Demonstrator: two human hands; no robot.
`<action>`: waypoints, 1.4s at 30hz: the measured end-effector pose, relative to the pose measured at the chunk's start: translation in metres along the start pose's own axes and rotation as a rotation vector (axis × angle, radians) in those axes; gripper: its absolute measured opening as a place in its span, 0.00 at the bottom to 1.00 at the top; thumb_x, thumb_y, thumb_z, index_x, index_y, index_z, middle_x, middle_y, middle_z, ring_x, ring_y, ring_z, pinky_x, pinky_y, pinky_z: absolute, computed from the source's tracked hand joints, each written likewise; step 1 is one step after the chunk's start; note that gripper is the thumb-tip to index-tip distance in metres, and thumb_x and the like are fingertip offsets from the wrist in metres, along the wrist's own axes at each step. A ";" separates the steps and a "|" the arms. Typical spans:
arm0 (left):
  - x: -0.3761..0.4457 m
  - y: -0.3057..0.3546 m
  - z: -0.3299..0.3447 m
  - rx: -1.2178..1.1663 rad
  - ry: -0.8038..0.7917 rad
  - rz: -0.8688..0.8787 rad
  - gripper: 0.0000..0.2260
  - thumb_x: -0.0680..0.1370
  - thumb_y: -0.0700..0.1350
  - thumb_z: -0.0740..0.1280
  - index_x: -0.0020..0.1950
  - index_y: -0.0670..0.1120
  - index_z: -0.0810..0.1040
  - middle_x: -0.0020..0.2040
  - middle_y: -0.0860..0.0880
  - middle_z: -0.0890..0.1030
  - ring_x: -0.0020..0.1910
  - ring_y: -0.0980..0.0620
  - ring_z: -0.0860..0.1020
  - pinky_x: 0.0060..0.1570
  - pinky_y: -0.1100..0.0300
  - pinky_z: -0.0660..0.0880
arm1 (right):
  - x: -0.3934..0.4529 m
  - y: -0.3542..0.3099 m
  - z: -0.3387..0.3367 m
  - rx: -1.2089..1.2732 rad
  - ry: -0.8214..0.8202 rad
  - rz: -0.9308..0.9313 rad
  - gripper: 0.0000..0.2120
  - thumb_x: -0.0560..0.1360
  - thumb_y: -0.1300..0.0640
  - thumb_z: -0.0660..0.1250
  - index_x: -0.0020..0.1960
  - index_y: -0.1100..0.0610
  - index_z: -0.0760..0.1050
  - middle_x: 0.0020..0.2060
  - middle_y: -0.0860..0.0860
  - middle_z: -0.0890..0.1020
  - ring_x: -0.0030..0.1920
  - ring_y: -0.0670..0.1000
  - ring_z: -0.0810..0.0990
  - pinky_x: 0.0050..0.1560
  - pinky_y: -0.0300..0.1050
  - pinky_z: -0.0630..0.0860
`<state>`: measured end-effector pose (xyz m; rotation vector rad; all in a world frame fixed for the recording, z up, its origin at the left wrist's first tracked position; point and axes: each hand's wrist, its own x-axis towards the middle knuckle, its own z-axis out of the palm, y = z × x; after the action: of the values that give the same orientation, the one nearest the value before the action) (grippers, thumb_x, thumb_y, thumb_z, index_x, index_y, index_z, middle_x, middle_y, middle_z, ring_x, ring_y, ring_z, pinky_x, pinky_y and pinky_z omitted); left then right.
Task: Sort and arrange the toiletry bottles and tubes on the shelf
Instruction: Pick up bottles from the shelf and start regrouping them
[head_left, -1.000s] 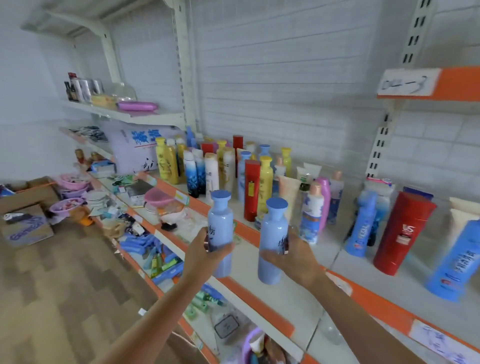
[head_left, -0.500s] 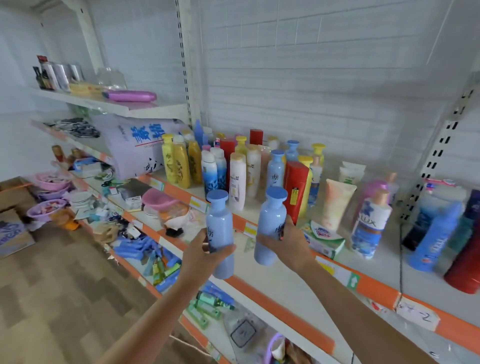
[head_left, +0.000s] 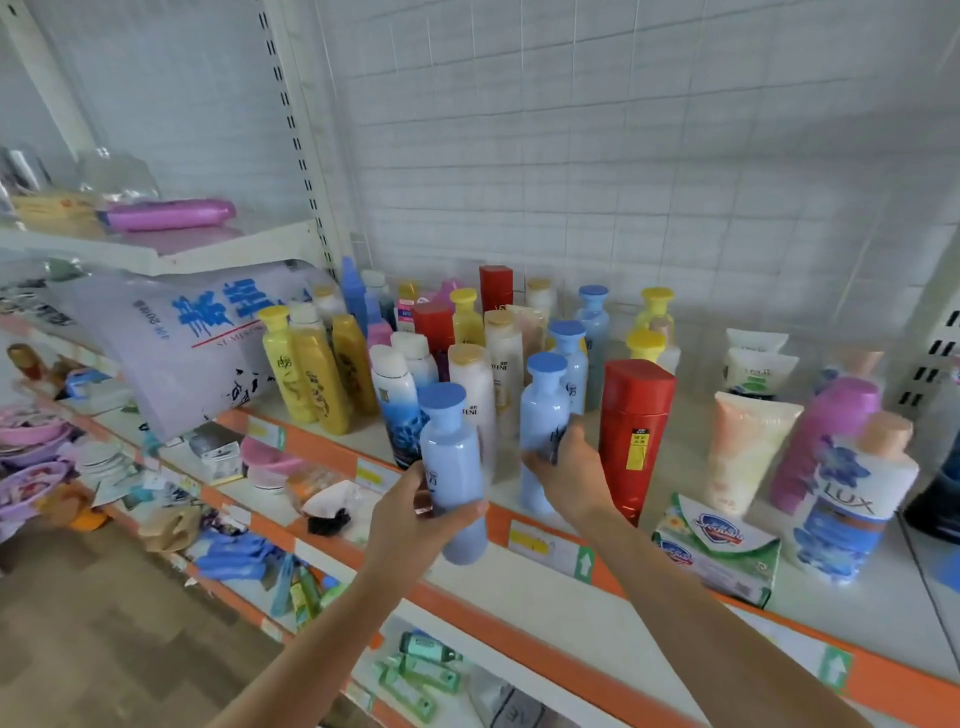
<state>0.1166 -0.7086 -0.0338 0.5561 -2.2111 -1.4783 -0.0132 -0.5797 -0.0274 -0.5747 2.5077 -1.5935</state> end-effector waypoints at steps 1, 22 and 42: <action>0.006 -0.002 0.000 -0.006 -0.022 0.016 0.32 0.55 0.62 0.71 0.55 0.49 0.76 0.48 0.54 0.82 0.46 0.55 0.80 0.41 0.60 0.78 | 0.003 0.000 0.003 -0.016 0.020 0.011 0.16 0.74 0.60 0.68 0.50 0.58 0.59 0.40 0.51 0.70 0.44 0.52 0.69 0.38 0.40 0.65; 0.064 -0.026 -0.016 -0.083 -0.358 0.258 0.26 0.56 0.65 0.70 0.51 0.58 0.72 0.47 0.60 0.80 0.44 0.65 0.78 0.39 0.68 0.76 | -0.001 -0.010 0.041 -0.278 0.366 0.147 0.21 0.73 0.58 0.69 0.57 0.63 0.61 0.52 0.60 0.75 0.51 0.61 0.77 0.43 0.49 0.73; 0.051 0.010 0.049 -0.029 -0.265 0.349 0.31 0.57 0.62 0.73 0.53 0.47 0.74 0.46 0.53 0.80 0.44 0.54 0.78 0.38 0.61 0.76 | -0.041 -0.113 -0.034 -0.787 0.226 -0.103 0.32 0.69 0.34 0.63 0.64 0.54 0.66 0.56 0.50 0.77 0.52 0.53 0.78 0.44 0.43 0.70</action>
<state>0.0460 -0.6953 -0.0352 -0.0427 -2.3284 -1.4573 0.0428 -0.5781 0.0840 -0.6191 3.2963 -0.6509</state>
